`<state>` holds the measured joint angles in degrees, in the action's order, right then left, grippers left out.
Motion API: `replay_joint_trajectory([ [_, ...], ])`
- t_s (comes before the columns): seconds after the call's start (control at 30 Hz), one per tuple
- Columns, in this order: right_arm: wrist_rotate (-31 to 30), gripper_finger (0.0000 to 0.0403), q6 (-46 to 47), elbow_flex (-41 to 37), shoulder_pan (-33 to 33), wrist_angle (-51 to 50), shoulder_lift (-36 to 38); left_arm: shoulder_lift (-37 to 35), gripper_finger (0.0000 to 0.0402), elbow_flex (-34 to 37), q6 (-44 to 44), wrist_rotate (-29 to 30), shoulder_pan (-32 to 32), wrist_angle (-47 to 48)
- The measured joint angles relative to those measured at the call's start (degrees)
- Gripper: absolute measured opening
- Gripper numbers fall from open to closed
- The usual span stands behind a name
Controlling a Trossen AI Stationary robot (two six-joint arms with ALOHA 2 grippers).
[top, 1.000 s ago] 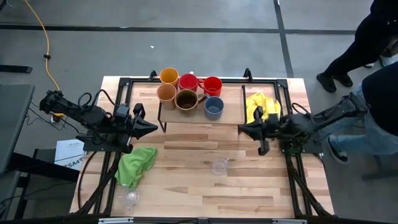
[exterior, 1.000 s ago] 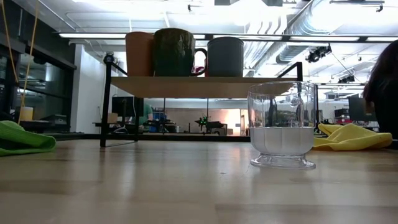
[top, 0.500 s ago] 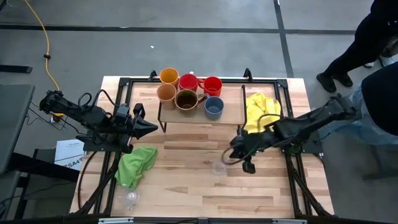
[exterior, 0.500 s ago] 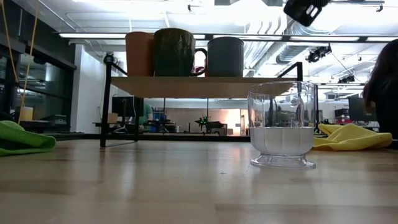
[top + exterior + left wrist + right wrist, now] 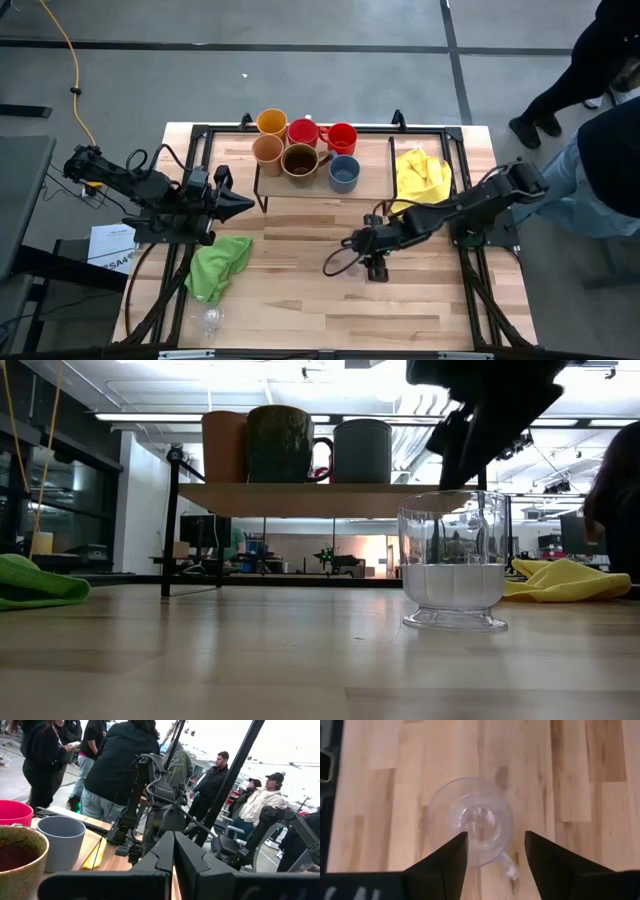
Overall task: Stack small to large cups/mugs on shelf
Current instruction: Put the top transparent mug on the shelf
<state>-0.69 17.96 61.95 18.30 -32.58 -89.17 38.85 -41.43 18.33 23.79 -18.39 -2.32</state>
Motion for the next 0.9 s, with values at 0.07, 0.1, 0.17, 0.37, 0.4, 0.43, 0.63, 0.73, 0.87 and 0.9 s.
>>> replay_joint_trajectory([
  [0.07, 0.0, 0.0189, 0.3, 0.0, -0.7, 0.3, -0.8, 0.0, 0.0001, 0.0, 0.0, 0.0, 0.0, 0.1],
  [0.1, 0.3, 0.0189, 0.7, 0.0, -1.0, 0.2, -1.3, 0.0, 0.0001, 0.0, 0.0, 0.0, 0.0, 0.4],
  [0.17, 1.2, 0.0188, 1.4, 0.0, -1.5, 0.2, -2.5, 0.0, 0.0001, 0.0, 0.0, 0.0, 0.0, 0.8],
  [0.37, 1.4, 0.0188, 2.8, 0.0, -1.9, 0.9, -5.7, 0.0, 0.0001, 0.0, 0.0, 0.0, 0.0, 1.2],
  [0.4, 1.4, 0.0188, 2.8, 0.0, -1.9, 1.0, -6.0, 0.0, 0.0001, 0.0, 0.0, 0.0, 0.0, 1.2],
  [0.43, 1.4, 0.0188, 2.8, 0.0, -1.9, 0.9, -6.2, 0.0, 0.0001, 0.0, 0.0, 0.0, 0.0, 1.2],
  [0.63, 1.1, 0.0168, 2.8, 0.0, -1.9, 0.9, -6.5, 0.0, 0.0001, 0.0, 0.0, -0.1, 0.0, 1.2],
  [0.73, 0.2, 0.0131, 2.7, 0.0, -1.9, 0.7, -6.5, 0.0, 0.0001, 0.0, 0.0, -0.1, 0.0, 1.2],
  [0.87, 0.2, 0.0057, 2.6, 0.0, -1.9, 0.4, -6.5, 0.0, 0.0001, 0.0, 0.0, -0.1, 0.0, 1.3],
  [0.9, 0.3, 0.0035, 2.6, 0.0, -1.9, 0.4, -6.5, 0.0, 0.0001, 0.0, 0.0, -0.1, 0.0, 1.3],
])
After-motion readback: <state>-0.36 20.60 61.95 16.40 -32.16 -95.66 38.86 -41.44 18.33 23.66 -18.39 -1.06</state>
